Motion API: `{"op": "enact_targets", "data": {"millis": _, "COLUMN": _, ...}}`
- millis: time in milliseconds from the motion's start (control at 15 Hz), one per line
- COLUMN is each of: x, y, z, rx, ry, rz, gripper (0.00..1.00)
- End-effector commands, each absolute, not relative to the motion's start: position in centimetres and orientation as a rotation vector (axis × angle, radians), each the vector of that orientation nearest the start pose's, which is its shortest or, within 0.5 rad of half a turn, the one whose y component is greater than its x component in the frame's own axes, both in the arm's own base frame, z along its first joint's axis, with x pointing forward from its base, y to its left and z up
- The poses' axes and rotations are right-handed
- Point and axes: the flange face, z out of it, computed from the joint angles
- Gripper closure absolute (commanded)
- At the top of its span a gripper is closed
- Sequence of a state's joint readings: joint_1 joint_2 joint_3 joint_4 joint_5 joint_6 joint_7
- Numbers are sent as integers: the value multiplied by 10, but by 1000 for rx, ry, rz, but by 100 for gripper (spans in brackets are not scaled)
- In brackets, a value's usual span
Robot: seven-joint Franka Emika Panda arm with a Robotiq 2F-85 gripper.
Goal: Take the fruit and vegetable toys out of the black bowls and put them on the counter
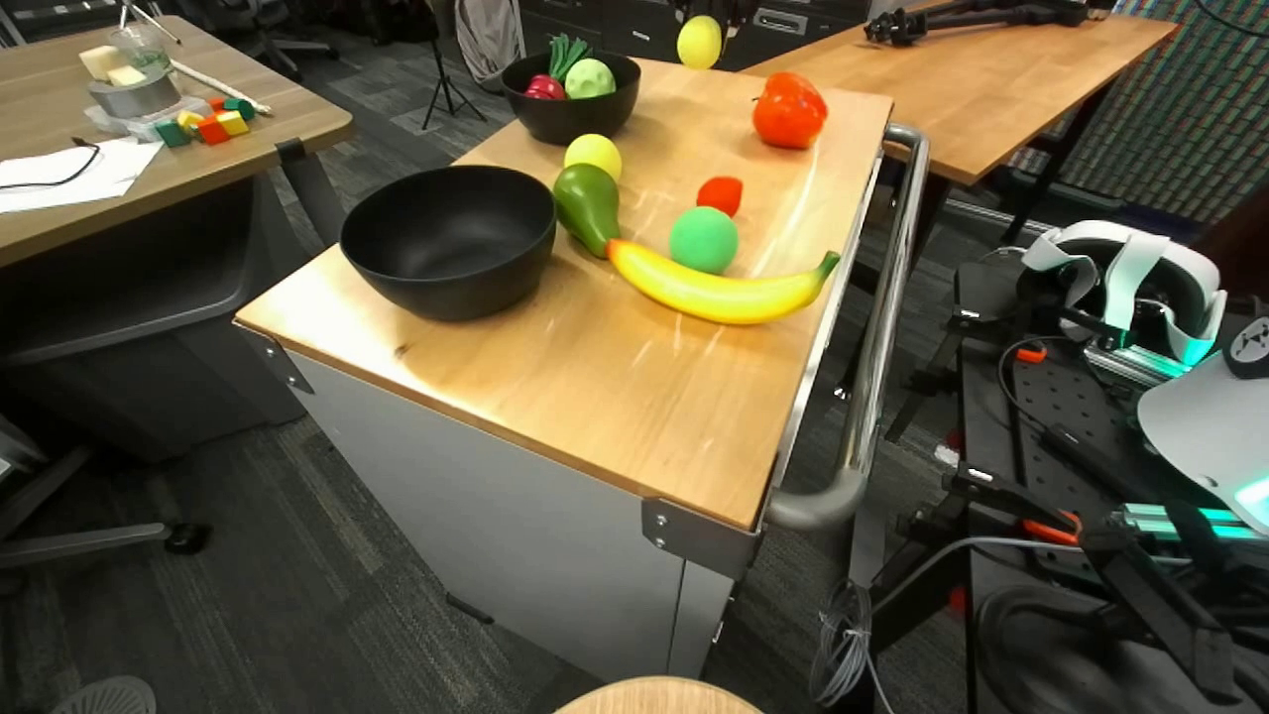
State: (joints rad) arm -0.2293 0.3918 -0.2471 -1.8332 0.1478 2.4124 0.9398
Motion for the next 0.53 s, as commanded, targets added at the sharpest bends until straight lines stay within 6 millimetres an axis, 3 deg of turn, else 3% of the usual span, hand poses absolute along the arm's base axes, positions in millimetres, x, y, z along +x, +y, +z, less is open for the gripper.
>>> {"op": "enact_targets", "data": {"millis": 0, "x": 605, "y": -280, "z": 323, "rx": -2304, "ry": 2066, "rz": -299, "gripper": 74}}
{"op": "enact_targets", "data": {"millis": 67, "x": 606, "y": -277, "z": 318, "rx": -2326, "ry": 2062, "rz": -284, "gripper": 53}}
{"op": "enact_targets", "data": {"millis": 133, "x": 606, "y": -275, "z": 316, "rx": -2333, "ry": 2063, "rz": -277, "gripper": 25}}
{"op": "enact_targets", "data": {"millis": 267, "x": 603, "y": -270, "z": 318, "rx": -2353, "ry": 2049, "rz": -272, "gripper": 24}}
{"op": "enact_targets", "data": {"millis": 467, "x": 590, "y": -254, "z": 345, "rx": -2363, "ry": 1955, "rz": -340, "gripper": 3}}
